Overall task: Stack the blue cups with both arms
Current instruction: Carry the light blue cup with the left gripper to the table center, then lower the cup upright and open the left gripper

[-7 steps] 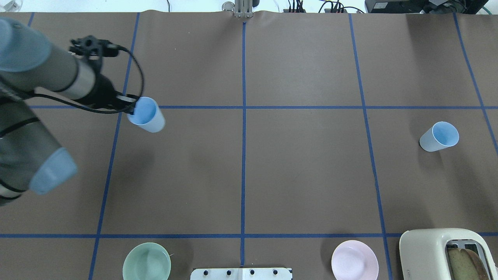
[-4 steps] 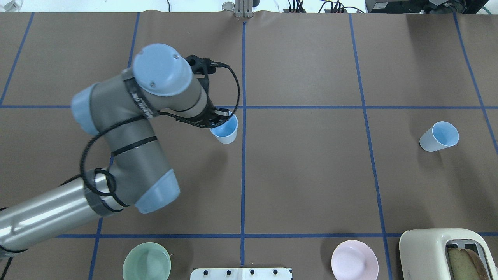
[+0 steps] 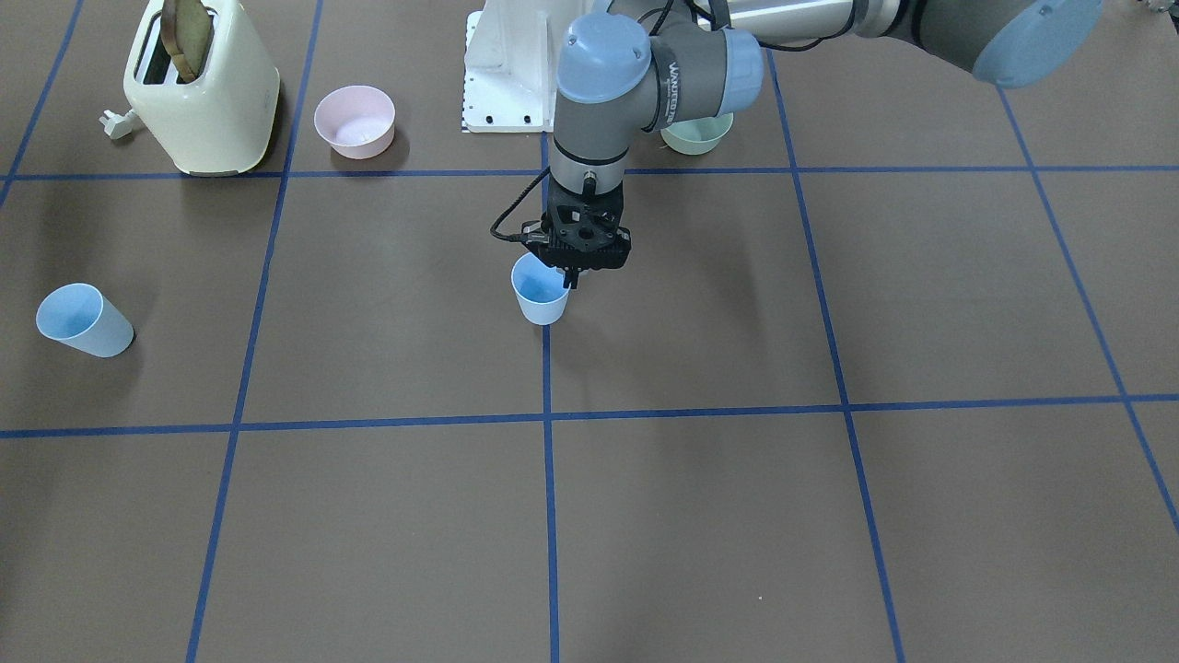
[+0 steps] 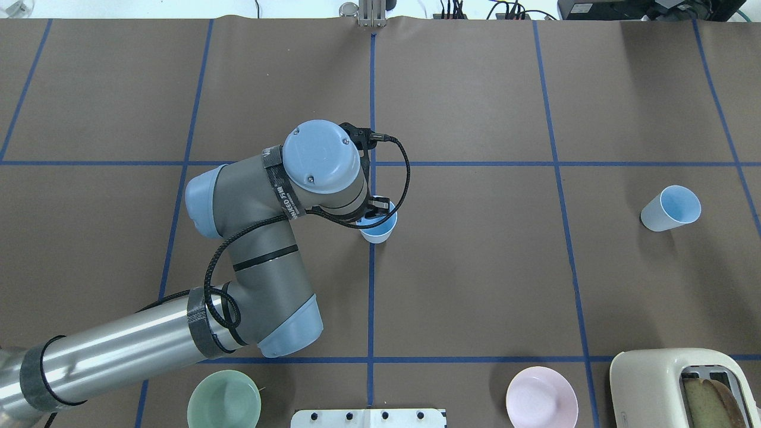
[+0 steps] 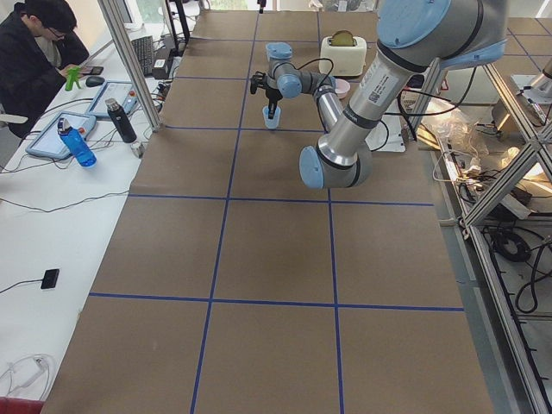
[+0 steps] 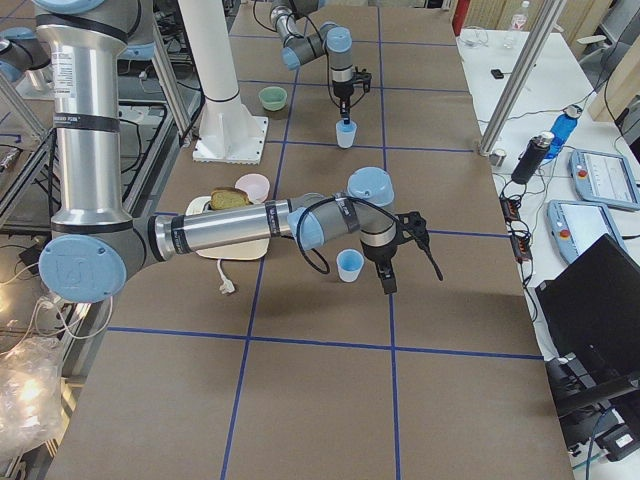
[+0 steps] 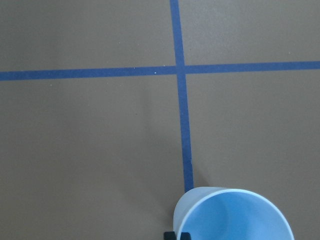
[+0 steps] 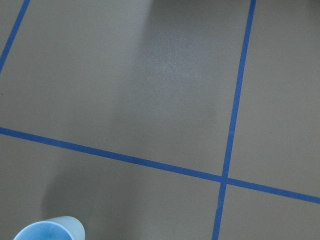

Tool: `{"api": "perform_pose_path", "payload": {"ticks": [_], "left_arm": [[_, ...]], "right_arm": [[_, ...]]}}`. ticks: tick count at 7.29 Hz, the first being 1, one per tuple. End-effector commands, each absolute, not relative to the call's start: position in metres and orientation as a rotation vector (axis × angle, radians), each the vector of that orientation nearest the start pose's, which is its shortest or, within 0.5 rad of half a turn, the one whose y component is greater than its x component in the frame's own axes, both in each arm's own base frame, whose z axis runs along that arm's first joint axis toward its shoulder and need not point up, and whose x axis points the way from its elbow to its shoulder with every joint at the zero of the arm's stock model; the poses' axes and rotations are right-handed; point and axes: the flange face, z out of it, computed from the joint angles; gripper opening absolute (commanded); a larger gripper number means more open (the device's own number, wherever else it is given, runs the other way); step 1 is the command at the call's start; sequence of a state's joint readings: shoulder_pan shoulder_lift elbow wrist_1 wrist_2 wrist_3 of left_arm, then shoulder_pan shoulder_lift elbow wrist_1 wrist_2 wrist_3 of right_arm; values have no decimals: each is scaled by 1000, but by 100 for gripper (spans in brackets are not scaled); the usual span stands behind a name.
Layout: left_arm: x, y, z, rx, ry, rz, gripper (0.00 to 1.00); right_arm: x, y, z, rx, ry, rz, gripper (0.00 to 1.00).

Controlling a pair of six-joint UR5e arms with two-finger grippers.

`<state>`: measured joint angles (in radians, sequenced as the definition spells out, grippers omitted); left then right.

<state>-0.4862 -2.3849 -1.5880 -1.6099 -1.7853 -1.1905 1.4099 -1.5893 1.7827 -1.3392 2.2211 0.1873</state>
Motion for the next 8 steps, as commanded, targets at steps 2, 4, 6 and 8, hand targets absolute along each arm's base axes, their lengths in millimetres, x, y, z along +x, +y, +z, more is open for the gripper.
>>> {"api": "perform_pose_path", "payload": {"ticks": [2, 4, 6, 8], "left_arm": [[591, -421, 159, 194, 847, 5, 0], [590, -420, 155, 205, 859, 16, 56], [564, -425, 139, 235, 888, 26, 98], [487, -447, 168, 254, 865, 92, 99]], "right_arm": [[-9, -506, 543, 291, -702, -114, 100], [-10, -506, 543, 291, -702, -116, 100], [-10, -506, 542, 294, -702, -117, 100], [-18, -508, 538, 296, -706, -133, 100]]}}
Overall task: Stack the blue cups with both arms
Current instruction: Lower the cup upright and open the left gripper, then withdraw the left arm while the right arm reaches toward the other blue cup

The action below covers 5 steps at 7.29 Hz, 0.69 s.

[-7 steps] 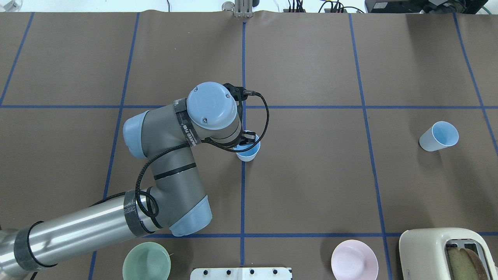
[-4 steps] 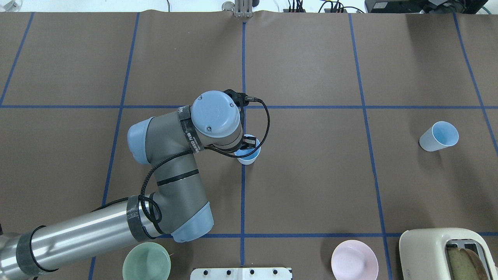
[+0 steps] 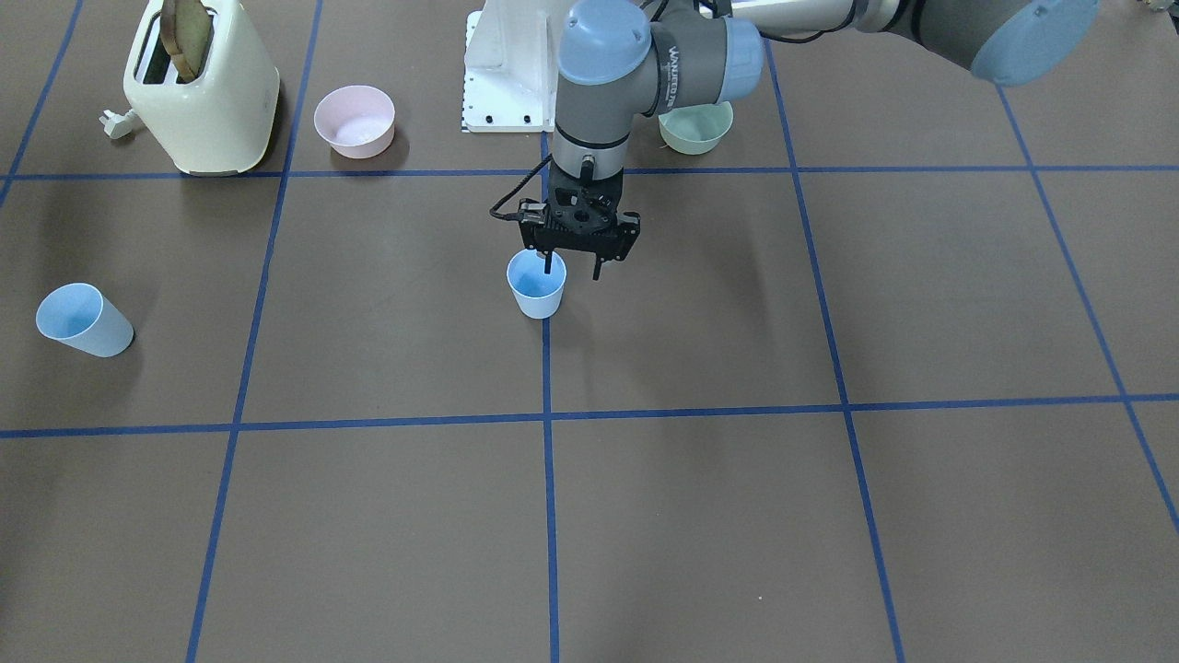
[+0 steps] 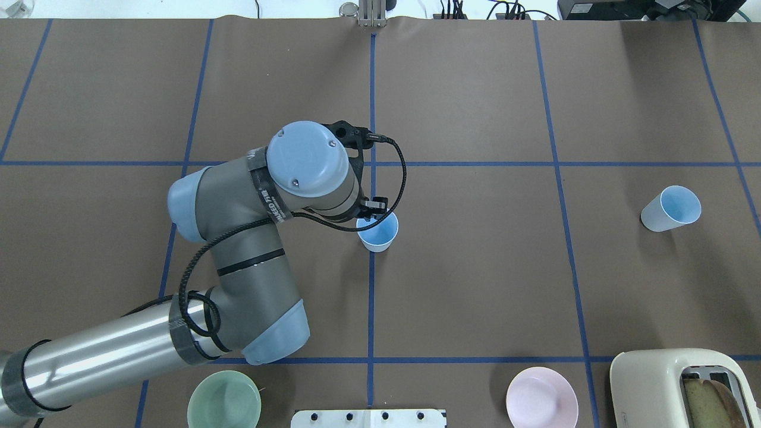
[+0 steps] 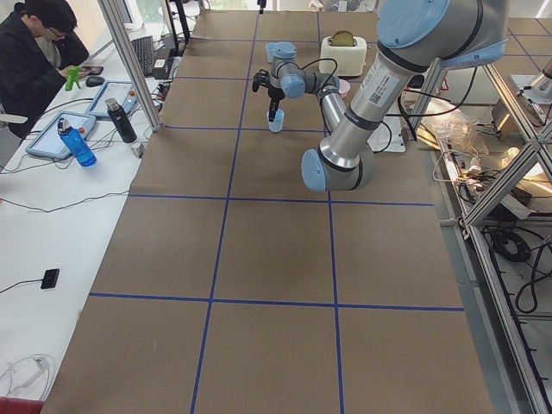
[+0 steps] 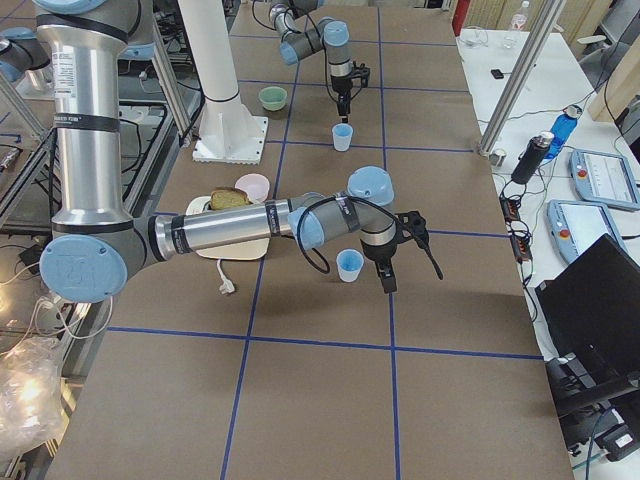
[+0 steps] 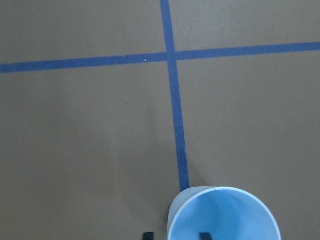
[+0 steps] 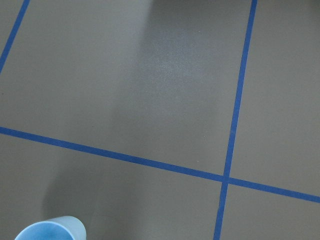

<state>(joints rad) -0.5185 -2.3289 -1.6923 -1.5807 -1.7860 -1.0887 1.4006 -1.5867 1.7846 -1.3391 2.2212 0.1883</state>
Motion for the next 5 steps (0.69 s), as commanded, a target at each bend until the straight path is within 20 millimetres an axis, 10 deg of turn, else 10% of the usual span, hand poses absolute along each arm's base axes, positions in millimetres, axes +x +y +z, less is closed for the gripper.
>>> {"api": "perform_pose_path", "payload": {"ticks": [1, 2, 5], "left_arm": [[436, -458, 180, 240, 851, 122, 99], [381, -477, 194, 252, 805, 159, 99], [182, -547, 320, 281, 690, 314, 99]], "right_arm": [[-27, -507, 532, 291, -716, -126, 100], [-40, -511, 518, 285, -742, -94, 100], [-117, -502, 454, 239, -840, 25, 100]]}}
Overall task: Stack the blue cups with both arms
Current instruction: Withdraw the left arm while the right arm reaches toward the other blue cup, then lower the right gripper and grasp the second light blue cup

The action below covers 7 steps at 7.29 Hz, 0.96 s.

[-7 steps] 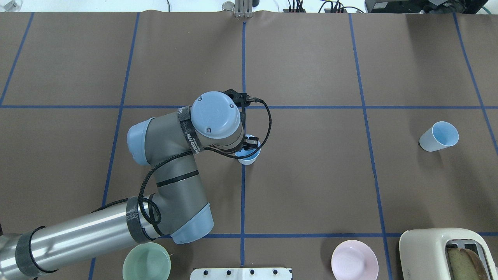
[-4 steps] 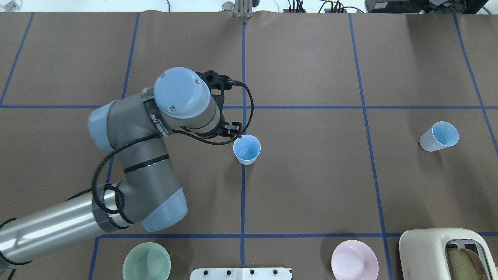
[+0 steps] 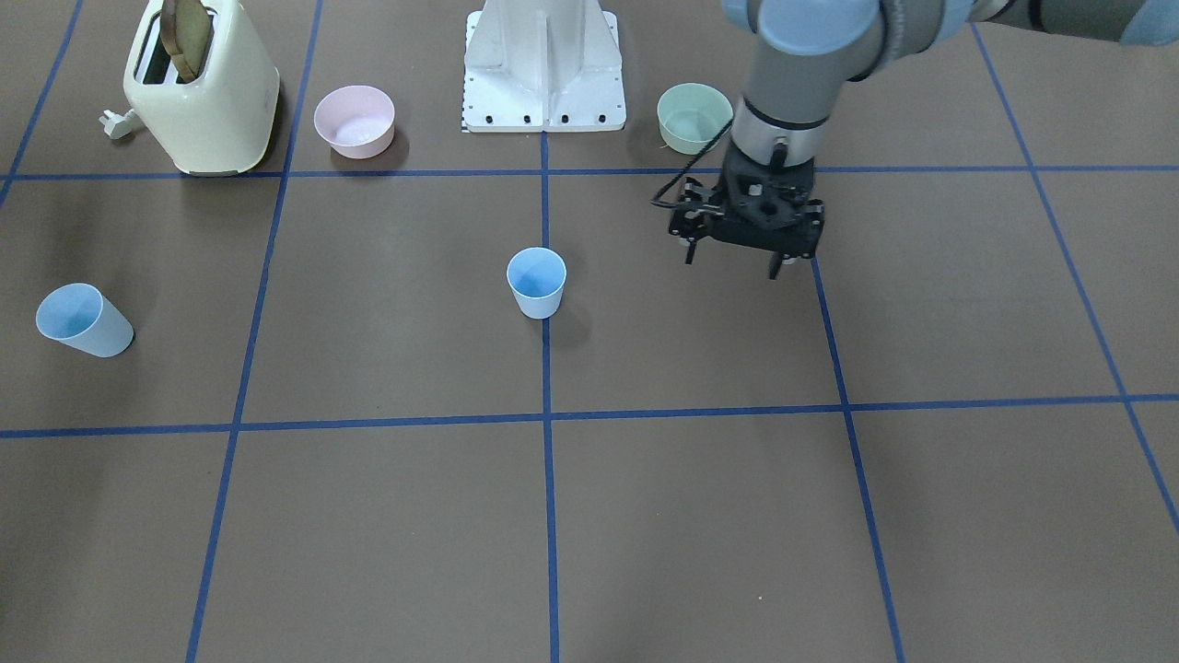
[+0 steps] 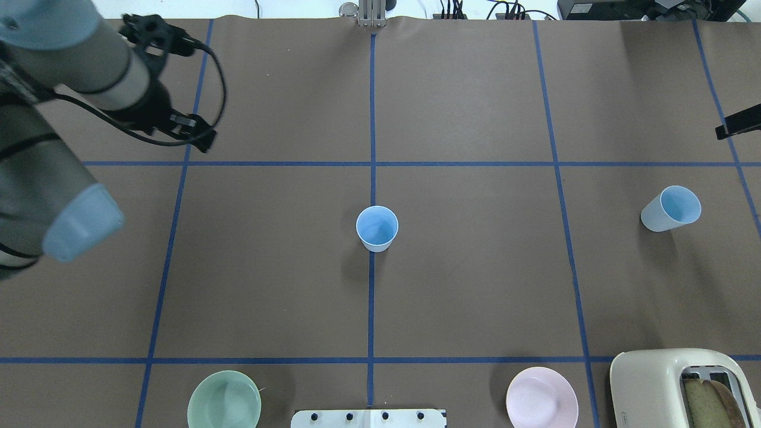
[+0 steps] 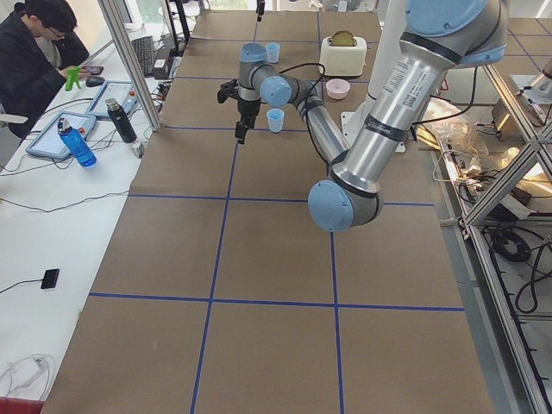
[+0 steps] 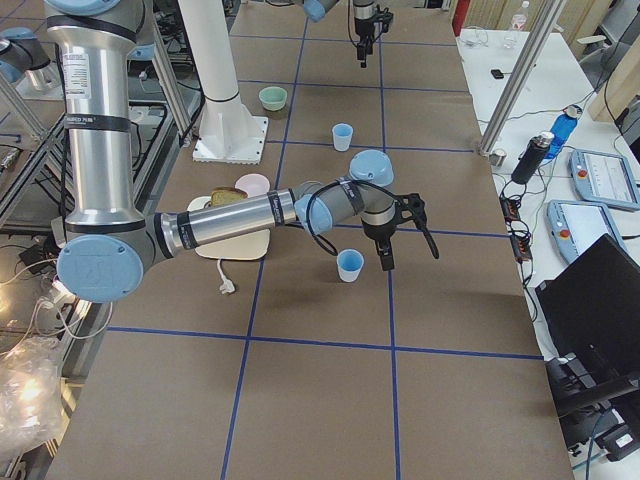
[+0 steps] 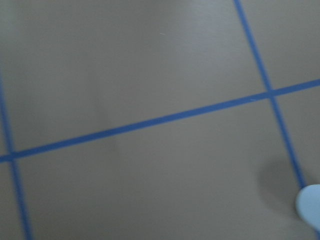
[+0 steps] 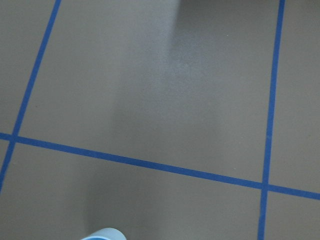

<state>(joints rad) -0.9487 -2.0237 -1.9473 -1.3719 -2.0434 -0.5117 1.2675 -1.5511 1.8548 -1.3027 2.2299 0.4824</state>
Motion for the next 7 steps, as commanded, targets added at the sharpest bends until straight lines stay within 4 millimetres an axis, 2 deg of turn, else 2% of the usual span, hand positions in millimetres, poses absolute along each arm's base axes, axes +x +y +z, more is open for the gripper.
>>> {"api": "perform_pose_path", "payload": {"ticks": [1, 2, 3, 4, 5, 6, 7], "left_arm": [[113, -560, 374, 280, 667, 387, 99], [46, -569, 432, 265, 675, 440, 99], [-22, -568, 495, 241, 678, 450, 99], [-72, -557, 553, 217, 693, 444, 99], [-97, -543, 612, 156, 704, 463, 99], [-117, -535, 646, 114, 720, 420, 99], [-123, -523, 658, 101, 725, 400, 99]], "right_arm": [[-142, -497, 439, 230, -843, 47, 100], [-159, -493, 440, 231, -819, 42, 100], [-162, -490, 451, 222, -803, 23, 100], [-160, -485, 459, 219, -796, -4, 100], [-158, -479, 472, 217, -779, -47, 100], [-152, -471, 493, 218, -755, -127, 100], [-149, -467, 515, 222, -735, -185, 100]]}}
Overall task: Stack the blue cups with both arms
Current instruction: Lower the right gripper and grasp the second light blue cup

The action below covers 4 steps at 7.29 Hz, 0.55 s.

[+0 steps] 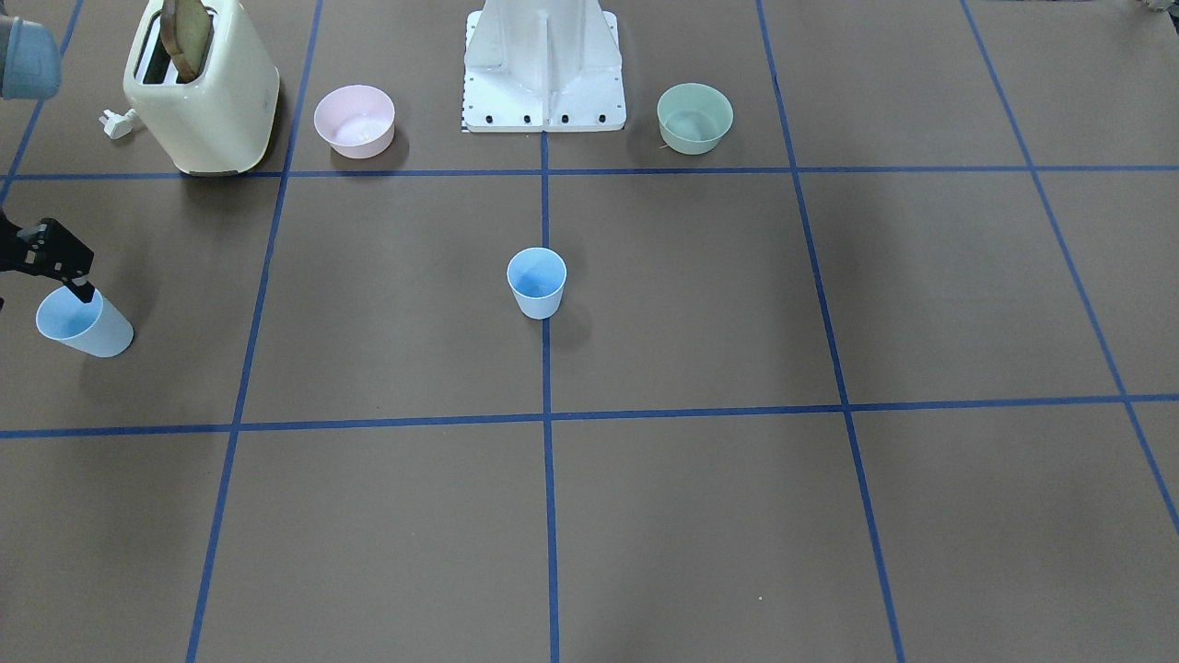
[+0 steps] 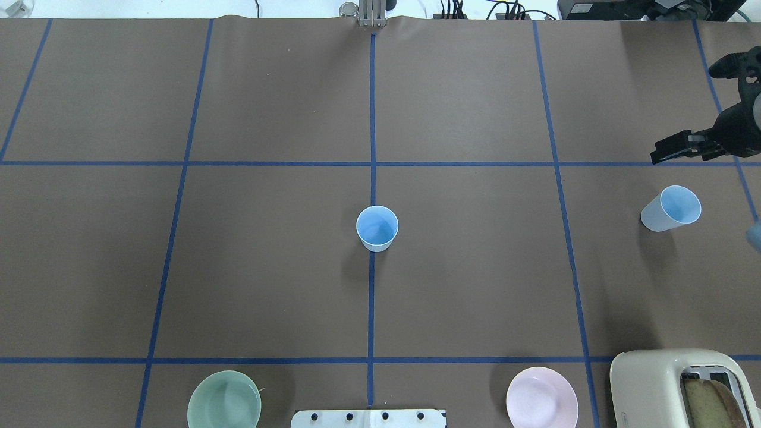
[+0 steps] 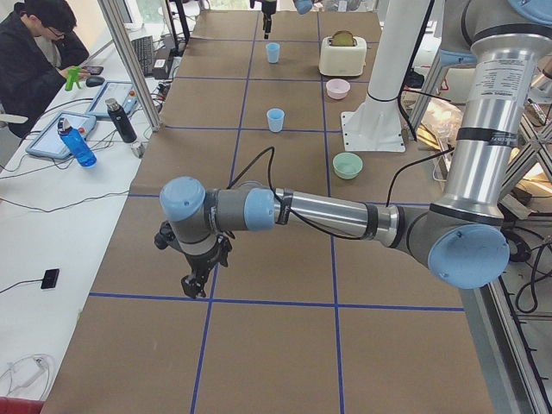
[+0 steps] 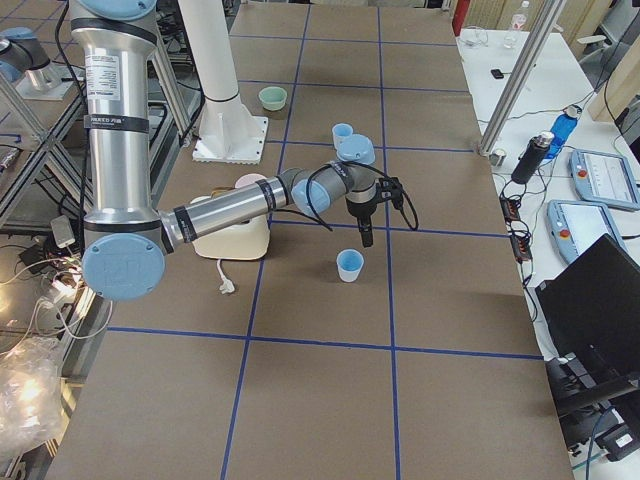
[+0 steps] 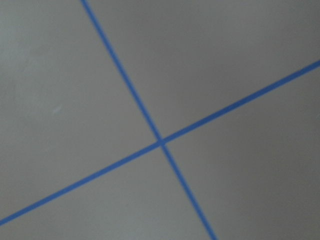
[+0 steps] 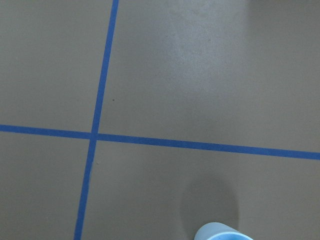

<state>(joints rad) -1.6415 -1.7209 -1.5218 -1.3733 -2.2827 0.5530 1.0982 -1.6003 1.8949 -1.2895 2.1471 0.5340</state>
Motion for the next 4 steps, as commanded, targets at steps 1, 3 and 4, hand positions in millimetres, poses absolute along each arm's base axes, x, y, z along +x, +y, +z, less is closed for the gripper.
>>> {"api": "perform_pose_path", "payload": {"ticks": [1, 3, 4], "left_arm": [[-139, -503, 674, 102, 728, 361, 99], [-144, -480, 692, 90, 740, 329, 99], [-145, -480, 691, 92, 740, 328, 99]], "right_arm": [[-149, -467, 540, 234, -740, -192, 100], [-151, -465, 584, 240, -786, -208, 97], [-151, -465, 594, 229, -788, -203, 83]]}}
